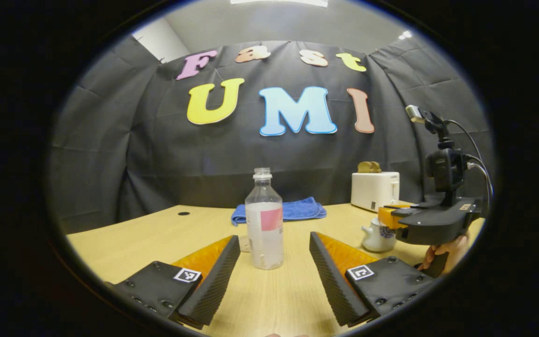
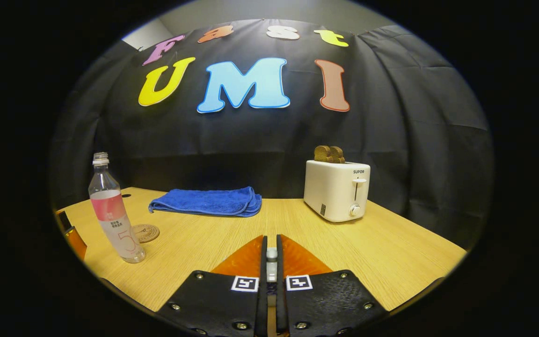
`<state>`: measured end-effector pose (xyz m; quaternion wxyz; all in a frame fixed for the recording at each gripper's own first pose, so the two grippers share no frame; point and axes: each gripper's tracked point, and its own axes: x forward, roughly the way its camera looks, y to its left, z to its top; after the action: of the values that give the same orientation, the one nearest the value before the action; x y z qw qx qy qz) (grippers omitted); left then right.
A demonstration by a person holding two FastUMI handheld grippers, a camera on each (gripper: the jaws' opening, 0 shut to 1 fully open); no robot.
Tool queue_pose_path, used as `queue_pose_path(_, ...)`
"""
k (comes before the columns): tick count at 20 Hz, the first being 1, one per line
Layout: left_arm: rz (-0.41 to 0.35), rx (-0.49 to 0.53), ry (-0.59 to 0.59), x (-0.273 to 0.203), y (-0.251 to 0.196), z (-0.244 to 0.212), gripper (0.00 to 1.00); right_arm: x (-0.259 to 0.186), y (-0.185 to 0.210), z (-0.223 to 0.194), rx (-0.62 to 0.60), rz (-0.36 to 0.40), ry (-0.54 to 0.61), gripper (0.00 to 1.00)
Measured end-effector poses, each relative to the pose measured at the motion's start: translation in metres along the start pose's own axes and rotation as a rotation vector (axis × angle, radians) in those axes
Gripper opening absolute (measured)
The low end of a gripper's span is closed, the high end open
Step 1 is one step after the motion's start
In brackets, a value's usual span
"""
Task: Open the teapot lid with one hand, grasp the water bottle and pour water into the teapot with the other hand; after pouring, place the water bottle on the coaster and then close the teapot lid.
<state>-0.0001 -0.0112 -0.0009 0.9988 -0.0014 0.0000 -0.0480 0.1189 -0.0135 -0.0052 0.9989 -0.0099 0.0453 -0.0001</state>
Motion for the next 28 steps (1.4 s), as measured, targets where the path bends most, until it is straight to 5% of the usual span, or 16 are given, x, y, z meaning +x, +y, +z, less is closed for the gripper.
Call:
queue_pose_path(17, -0.004, 0.003, 0.027, 0.071, 0.006, -0.005, 1.00, -0.064, 0.024, 0.053, -0.004, 0.119, -0.223, 0.07)
queue_pose_path(28, 0.012, 0.001, 0.013, 0.112, 0.012, -0.004, 1.00, -0.107, 0.031, 0.025, 0.005, 0.171, -0.174, 0.07)
